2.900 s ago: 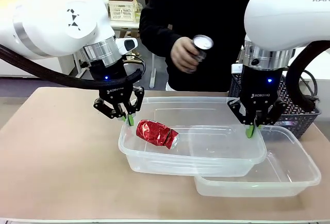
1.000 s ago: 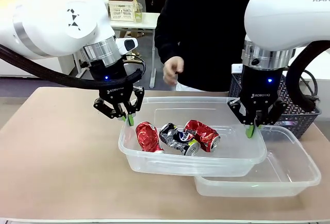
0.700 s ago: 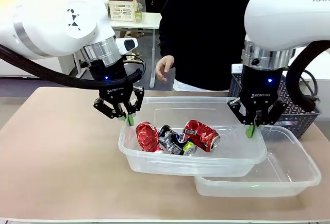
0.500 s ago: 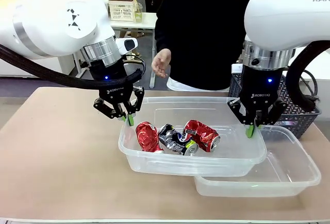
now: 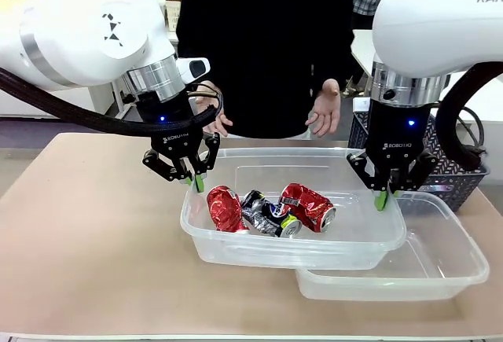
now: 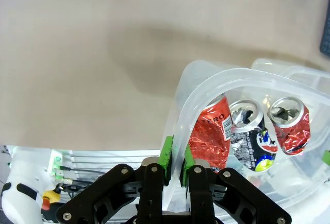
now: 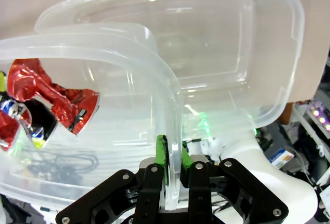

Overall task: Sort the waste into each basket.
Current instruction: Offer the picked Organizing box to the human.

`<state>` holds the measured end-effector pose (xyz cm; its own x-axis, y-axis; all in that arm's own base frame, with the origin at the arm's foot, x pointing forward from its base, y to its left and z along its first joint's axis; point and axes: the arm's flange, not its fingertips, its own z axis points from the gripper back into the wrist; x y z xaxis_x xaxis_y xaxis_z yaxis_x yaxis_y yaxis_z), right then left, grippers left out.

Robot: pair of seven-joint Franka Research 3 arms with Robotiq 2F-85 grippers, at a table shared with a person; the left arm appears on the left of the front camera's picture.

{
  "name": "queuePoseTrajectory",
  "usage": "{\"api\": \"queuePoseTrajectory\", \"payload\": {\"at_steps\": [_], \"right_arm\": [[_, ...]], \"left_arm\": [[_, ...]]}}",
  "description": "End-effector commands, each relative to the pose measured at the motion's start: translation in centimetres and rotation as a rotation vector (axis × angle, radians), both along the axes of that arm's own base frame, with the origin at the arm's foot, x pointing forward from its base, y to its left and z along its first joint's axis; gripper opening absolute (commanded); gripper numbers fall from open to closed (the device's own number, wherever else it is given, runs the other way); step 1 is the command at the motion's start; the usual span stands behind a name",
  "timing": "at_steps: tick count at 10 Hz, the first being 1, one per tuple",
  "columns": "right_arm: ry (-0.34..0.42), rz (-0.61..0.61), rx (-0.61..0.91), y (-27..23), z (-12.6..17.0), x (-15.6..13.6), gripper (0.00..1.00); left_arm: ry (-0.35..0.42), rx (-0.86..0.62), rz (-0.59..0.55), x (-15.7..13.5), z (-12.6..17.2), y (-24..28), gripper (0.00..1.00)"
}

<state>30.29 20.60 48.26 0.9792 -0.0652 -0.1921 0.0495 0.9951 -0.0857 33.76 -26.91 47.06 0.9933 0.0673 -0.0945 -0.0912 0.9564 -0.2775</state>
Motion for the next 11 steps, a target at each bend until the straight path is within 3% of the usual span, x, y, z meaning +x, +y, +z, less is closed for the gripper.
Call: {"api": "queuePoseTrajectory", "payload": {"at_steps": [1,2,5,7,11], "right_arm": [[0.010,0.013,0.008,0.5,0.4,0.0,0.06],[0.000,0.000,0.000,0.0,0.0,0.0,0.06],[0.030,0.087,0.054,3.5,5.3,7.3,0.06],[0.041,0.126,0.098,5.7,6.0,12.1,0.06],[0.142,0.228,0.204,8.5,2.0,18.9,0.06]], "left_arm": [[-0.011,-0.017,0.023,-0.1,0.6,0.0,0.07],[0.000,0.000,0.000,0.0,0.0,0.0,0.07],[-0.197,-0.018,0.073,3.7,7.5,1.9,0.07],[-0.162,-0.041,0.088,6.8,7.4,3.4,0.07],[-0.074,-0.070,0.129,13.4,3.5,4.6,0.07]]}}
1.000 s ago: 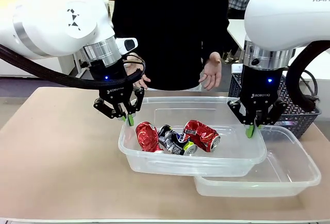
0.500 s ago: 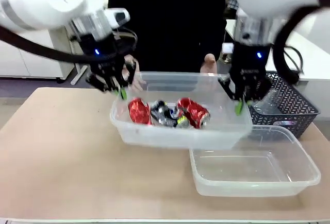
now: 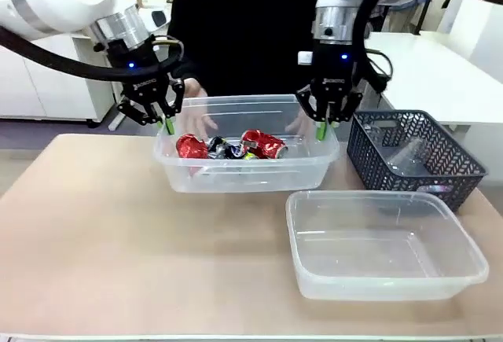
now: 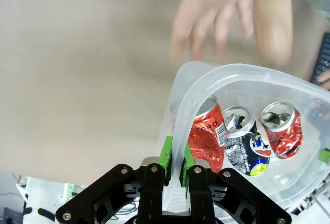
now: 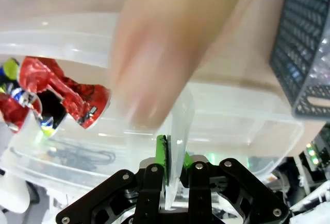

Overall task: Sort the waste into each basket.
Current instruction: Offer the picked Organizing box to the human, then release the Organizing box you were holding.

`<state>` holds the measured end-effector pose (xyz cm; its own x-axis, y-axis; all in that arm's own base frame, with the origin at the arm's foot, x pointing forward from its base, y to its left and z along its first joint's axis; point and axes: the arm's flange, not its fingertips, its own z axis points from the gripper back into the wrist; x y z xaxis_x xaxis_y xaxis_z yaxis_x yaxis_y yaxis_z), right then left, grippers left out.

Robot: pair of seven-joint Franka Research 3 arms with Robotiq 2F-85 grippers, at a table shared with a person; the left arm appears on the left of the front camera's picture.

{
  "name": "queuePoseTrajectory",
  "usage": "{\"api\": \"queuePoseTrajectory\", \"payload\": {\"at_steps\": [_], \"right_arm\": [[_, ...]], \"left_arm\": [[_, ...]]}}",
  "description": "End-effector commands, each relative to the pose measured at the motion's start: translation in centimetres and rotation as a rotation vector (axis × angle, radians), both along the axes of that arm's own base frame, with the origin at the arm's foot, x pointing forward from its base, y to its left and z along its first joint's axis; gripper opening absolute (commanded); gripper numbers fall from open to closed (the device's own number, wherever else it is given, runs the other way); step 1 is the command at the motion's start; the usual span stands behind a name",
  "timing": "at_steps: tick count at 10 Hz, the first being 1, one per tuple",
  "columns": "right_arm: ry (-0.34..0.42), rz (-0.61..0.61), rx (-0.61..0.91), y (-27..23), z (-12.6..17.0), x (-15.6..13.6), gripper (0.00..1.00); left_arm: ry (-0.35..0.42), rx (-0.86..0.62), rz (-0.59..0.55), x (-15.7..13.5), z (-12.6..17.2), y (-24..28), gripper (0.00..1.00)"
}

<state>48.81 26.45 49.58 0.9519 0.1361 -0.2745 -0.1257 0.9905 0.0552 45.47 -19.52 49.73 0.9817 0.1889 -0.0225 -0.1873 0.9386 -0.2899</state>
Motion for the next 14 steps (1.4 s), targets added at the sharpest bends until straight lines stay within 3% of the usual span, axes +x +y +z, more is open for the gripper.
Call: {"api": "queuePoseTrajectory", "payload": {"at_steps": [1,3,4,12,13,14], "right_arm": [[0.087,0.058,0.067,3.0,-0.9,0.6,0.06],[0.111,0.030,0.054,2.6,-2.6,0.5,0.06],[0.071,0.023,-0.005,0.1,-2.8,1.2,0.06],[0.077,0.015,-0.013,-0.4,-2.9,1.6,0.06],[0.006,-0.070,0.002,-2.4,-2.2,0.4,0.64],[-0.054,-0.110,0.044,-3.5,-1.4,-0.7,0.64]], "left_arm": [[0.014,-0.090,0.009,2.4,0.4,-3.2,0.07],[0.002,-0.094,0.022,2.3,0.4,-3.4,0.07],[0.041,-0.009,0.003,2.1,-1.7,-0.1,0.07],[0.057,0.003,-0.009,2.2,-1.9,0.0,0.07],[0.039,-0.039,-0.065,2.5,-1.5,-0.5,0.67],[0.016,-0.055,-0.072,2.5,-1.0,-1.0,0.67]]}}
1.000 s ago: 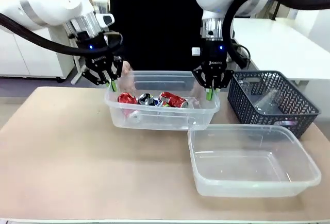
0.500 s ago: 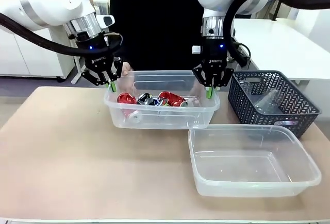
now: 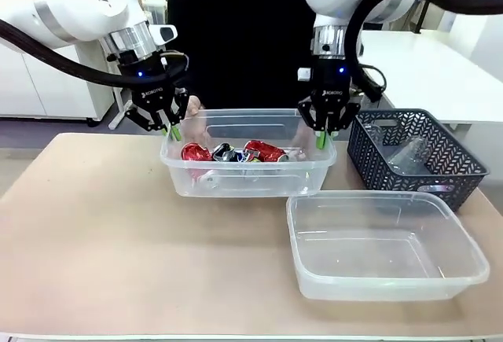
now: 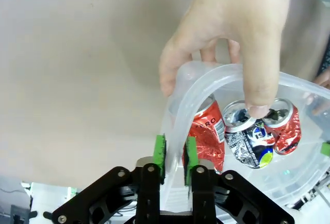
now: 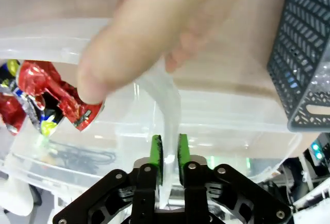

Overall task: Sort the waste into each basket.
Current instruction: Release the Organizing box you were holding.

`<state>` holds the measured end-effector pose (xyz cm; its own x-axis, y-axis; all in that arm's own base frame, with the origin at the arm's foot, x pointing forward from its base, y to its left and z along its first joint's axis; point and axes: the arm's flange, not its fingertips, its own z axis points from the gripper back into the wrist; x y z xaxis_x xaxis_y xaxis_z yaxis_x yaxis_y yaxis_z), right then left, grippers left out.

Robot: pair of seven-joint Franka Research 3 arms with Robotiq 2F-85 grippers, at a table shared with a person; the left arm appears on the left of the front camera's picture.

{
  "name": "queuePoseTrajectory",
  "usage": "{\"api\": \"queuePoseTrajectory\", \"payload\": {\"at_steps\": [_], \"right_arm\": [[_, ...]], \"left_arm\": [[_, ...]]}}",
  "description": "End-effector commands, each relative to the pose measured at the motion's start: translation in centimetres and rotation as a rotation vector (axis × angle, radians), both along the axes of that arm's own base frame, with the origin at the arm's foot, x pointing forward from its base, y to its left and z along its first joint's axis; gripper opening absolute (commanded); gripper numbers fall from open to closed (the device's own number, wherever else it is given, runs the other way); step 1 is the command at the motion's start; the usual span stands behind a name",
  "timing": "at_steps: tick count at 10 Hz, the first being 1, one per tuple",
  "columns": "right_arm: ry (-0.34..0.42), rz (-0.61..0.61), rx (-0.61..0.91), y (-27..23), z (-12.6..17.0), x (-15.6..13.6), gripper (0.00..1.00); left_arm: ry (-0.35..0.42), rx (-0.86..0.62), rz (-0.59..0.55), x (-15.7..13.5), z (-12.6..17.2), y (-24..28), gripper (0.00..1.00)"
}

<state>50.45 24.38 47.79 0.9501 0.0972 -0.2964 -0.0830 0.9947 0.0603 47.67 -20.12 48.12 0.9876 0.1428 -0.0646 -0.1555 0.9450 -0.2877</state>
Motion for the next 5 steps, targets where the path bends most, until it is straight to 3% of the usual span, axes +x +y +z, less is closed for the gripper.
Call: {"api": "queuePoseTrajectory", "payload": {"at_steps": [1,2,3,5], "right_arm": [[-0.130,-0.099,0.072,-2.2,0.9,-3.0,1.00],[-0.160,-0.114,0.112,-2.7,1.1,-3.4,0.68],[-0.189,-0.113,0.143,-3.0,1.2,-3.8,1.00],[-0.283,-0.121,0.204,-3.7,1.7,-4.8,1.00]], "left_arm": [[-0.062,-0.046,-0.023,-0.2,1.1,-0.6,1.00],[-0.087,-0.040,-0.025,-0.8,1.5,-0.5,0.70],[-0.107,-0.039,-0.025,-1.5,1.9,-0.3,1.00],[-0.155,-0.042,-0.039,-2.7,3.0,0.4,1.00]]}}
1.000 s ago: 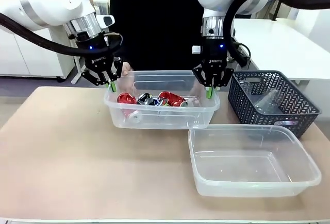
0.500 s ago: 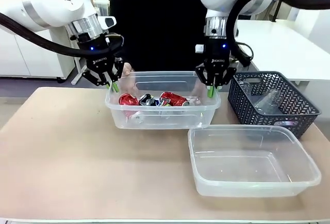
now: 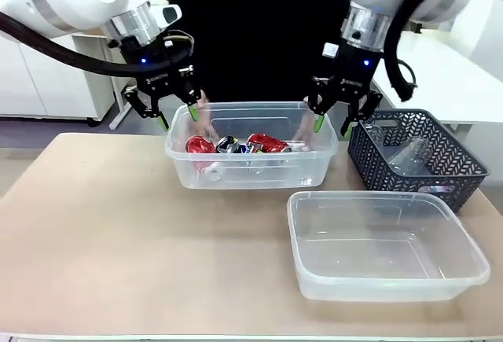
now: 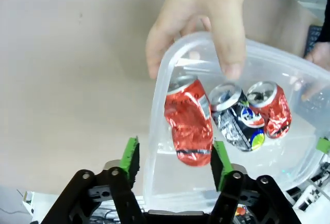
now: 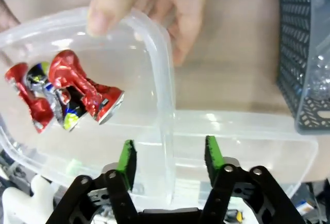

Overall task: Sort the waste into each basket.
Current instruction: Release the Organizing box you were holding, then pick up the Organizing box on the right side of the table and lift it.

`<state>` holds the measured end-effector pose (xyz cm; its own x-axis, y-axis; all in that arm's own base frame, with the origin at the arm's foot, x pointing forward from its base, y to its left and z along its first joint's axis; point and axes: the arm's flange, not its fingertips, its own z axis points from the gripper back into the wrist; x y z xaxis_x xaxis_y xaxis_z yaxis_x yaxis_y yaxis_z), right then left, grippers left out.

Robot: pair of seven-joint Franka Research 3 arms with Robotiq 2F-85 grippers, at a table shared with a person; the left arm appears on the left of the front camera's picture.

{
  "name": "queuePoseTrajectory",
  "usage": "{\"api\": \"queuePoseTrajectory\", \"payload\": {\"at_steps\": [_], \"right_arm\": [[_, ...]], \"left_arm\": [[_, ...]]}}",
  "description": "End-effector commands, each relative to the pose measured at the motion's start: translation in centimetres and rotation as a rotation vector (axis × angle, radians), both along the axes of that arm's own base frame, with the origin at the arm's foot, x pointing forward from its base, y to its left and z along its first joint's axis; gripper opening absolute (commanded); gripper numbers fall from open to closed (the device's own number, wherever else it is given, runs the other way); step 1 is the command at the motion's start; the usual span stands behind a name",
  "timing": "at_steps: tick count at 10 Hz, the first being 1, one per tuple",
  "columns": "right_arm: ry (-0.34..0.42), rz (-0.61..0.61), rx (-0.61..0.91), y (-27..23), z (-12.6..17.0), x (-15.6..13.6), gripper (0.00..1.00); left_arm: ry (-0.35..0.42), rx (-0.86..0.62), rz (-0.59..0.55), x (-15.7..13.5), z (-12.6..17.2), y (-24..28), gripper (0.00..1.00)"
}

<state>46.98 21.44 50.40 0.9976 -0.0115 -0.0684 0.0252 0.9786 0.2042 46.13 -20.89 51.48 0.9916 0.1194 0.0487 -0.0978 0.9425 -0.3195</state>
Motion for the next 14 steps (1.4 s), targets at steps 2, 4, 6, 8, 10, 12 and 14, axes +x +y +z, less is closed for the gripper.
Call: {"api": "queuePoseTrajectory", "payload": {"at_steps": [2,4,6,8,10,12,14], "right_arm": [[-0.116,0.000,0.087,-1.2,-0.7,-1.9,1.00],[-0.129,-0.016,0.105,-1.4,-1.1,-1.9,1.00],[-0.070,-0.051,0.036,-0.9,-1.9,-1.0,1.00],[-0.112,-0.040,0.066,-0.8,-0.6,-1.4,1.00],[-0.112,-0.040,0.066,-0.8,-0.6,-1.4,1.00],[-0.112,-0.040,0.066,-0.8,-0.6,-1.4,1.00],[-0.112,-0.040,0.066,-0.8,-0.6,-1.4,1.00]], "left_arm": [[-0.050,-0.044,-0.049,-1.4,0.2,1.7,1.00],[-0.055,-0.052,-0.080,-1.2,-0.1,1.5,1.00],[0.005,-0.019,-0.109,-1.1,-0.6,1.1,1.00],[-0.042,-0.015,-0.060,-1.1,0.4,1.1,1.00],[-0.042,-0.015,-0.060,-1.1,0.4,1.1,1.00],[-0.042,-0.015,-0.060,-1.1,0.4,1.1,1.00],[-0.042,-0.015,-0.060,-1.1,0.4,1.1,1.00]]}}
